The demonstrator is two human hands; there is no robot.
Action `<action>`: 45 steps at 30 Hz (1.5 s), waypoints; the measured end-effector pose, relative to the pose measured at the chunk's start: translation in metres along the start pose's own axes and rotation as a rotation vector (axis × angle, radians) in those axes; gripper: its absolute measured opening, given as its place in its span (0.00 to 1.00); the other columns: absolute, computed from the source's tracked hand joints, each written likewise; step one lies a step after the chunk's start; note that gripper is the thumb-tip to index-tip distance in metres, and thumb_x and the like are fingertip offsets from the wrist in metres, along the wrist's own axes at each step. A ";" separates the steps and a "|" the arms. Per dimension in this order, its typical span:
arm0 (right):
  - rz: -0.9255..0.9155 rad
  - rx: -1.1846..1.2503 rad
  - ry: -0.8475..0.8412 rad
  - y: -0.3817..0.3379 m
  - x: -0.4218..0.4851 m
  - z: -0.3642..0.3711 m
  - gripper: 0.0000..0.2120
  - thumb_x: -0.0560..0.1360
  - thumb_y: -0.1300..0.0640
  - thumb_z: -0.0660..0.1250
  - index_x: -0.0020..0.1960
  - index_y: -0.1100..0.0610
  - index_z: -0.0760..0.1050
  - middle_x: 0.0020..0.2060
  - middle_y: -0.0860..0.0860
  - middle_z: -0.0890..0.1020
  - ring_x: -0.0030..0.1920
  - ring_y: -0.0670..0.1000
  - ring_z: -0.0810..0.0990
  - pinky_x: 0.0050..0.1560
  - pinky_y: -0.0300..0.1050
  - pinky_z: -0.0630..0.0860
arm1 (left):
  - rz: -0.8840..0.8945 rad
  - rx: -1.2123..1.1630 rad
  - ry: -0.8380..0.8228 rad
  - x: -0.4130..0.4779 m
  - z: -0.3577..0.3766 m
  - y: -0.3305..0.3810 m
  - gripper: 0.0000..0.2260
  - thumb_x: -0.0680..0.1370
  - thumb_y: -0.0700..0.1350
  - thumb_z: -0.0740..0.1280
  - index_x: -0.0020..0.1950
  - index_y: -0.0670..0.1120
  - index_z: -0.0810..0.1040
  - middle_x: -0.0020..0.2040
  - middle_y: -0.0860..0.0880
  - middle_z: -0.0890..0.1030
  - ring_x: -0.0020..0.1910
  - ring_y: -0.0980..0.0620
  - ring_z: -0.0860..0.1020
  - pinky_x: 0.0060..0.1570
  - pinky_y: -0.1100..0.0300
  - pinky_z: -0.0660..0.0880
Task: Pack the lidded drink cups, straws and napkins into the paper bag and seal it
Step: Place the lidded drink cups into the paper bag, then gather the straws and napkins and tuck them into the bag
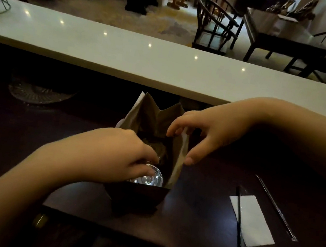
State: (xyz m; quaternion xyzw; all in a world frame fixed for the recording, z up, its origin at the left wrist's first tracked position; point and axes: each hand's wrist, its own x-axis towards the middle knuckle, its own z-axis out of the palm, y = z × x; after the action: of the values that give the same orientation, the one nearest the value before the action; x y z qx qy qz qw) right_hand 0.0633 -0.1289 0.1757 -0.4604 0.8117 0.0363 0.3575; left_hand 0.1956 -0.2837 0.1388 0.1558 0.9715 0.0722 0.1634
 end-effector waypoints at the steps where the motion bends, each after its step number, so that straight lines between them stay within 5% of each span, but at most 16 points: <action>1: 0.005 0.003 0.010 0.003 -0.008 0.000 0.31 0.68 0.43 0.70 0.68 0.42 0.64 0.63 0.43 0.69 0.65 0.46 0.69 0.64 0.43 0.69 | -0.018 0.010 -0.006 0.003 -0.003 0.005 0.16 0.77 0.58 0.57 0.64 0.59 0.72 0.55 0.57 0.82 0.53 0.62 0.78 0.55 0.60 0.75; 11: 0.257 0.101 0.007 0.070 -0.087 0.046 0.29 0.70 0.44 0.70 0.68 0.44 0.65 0.59 0.43 0.73 0.61 0.46 0.74 0.63 0.42 0.70 | -0.142 -0.082 0.275 0.058 -0.020 0.091 0.16 0.77 0.58 0.59 0.60 0.54 0.77 0.51 0.53 0.83 0.51 0.54 0.79 0.54 0.53 0.77; 18: 0.477 0.241 0.048 0.150 -0.109 0.124 0.25 0.72 0.46 0.69 0.66 0.52 0.69 0.61 0.51 0.77 0.58 0.51 0.77 0.64 0.49 0.74 | -0.085 -0.083 0.003 0.155 0.041 0.146 0.17 0.75 0.58 0.62 0.56 0.50 0.80 0.56 0.47 0.82 0.55 0.47 0.79 0.55 0.51 0.77; 23: 0.618 0.294 0.118 0.194 -0.095 0.206 0.22 0.76 0.50 0.64 0.66 0.59 0.71 0.63 0.55 0.76 0.62 0.56 0.75 0.60 0.44 0.70 | -0.160 -0.151 -0.155 0.220 0.118 0.176 0.18 0.76 0.54 0.63 0.57 0.42 0.78 0.59 0.42 0.80 0.56 0.42 0.78 0.51 0.53 0.74; 28: 0.754 0.409 0.217 0.222 -0.064 0.276 0.19 0.75 0.52 0.64 0.61 0.62 0.73 0.60 0.59 0.78 0.59 0.59 0.76 0.56 0.48 0.73 | -0.332 -0.346 -0.169 0.258 0.176 0.196 0.22 0.75 0.50 0.66 0.64 0.40 0.69 0.63 0.41 0.75 0.60 0.42 0.75 0.54 0.52 0.73; 35: 1.006 0.644 0.519 0.224 -0.016 0.322 0.29 0.71 0.54 0.71 0.65 0.63 0.63 0.66 0.62 0.68 0.65 0.62 0.71 0.62 0.53 0.71 | -0.510 -0.541 -0.075 0.285 0.214 0.212 0.22 0.75 0.43 0.66 0.65 0.39 0.62 0.65 0.39 0.72 0.62 0.39 0.73 0.56 0.50 0.73; 38: 0.995 0.840 0.570 0.231 -0.009 0.325 0.21 0.71 0.61 0.68 0.62 0.63 0.66 0.61 0.61 0.75 0.61 0.62 0.76 0.56 0.51 0.74 | -0.554 -0.562 -0.057 0.291 0.218 0.210 0.19 0.75 0.39 0.63 0.64 0.38 0.62 0.63 0.37 0.73 0.61 0.38 0.74 0.54 0.49 0.74; 40: 0.966 0.835 0.586 0.233 -0.010 0.326 0.07 0.71 0.63 0.64 0.49 0.59 0.73 0.53 0.62 0.77 0.53 0.59 0.78 0.51 0.50 0.75 | -0.565 -0.598 -0.062 0.294 0.220 0.207 0.19 0.74 0.38 0.64 0.63 0.37 0.63 0.62 0.37 0.74 0.60 0.38 0.75 0.54 0.49 0.76; 42: 0.958 0.830 0.645 0.235 -0.014 0.323 0.02 0.70 0.63 0.62 0.39 0.58 0.73 0.48 0.61 0.78 0.48 0.58 0.78 0.47 0.48 0.74 | -0.597 -0.687 -0.051 0.298 0.221 0.202 0.19 0.73 0.38 0.63 0.63 0.37 0.65 0.60 0.37 0.75 0.57 0.37 0.77 0.53 0.47 0.78; 45: 1.011 0.756 0.766 0.249 -0.025 0.315 0.13 0.71 0.62 0.63 0.55 0.62 0.77 0.56 0.61 0.79 0.57 0.62 0.77 0.53 0.50 0.74 | -0.644 -0.950 0.009 0.300 0.226 0.191 0.14 0.74 0.38 0.60 0.59 0.36 0.68 0.50 0.38 0.78 0.43 0.39 0.81 0.45 0.45 0.81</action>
State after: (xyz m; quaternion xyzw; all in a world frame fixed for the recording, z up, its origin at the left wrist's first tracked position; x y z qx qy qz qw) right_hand 0.0506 0.1546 -0.1094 0.1439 0.9499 -0.2488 0.1229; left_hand 0.0567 0.0141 -0.1245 -0.2390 0.8316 0.4480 0.2251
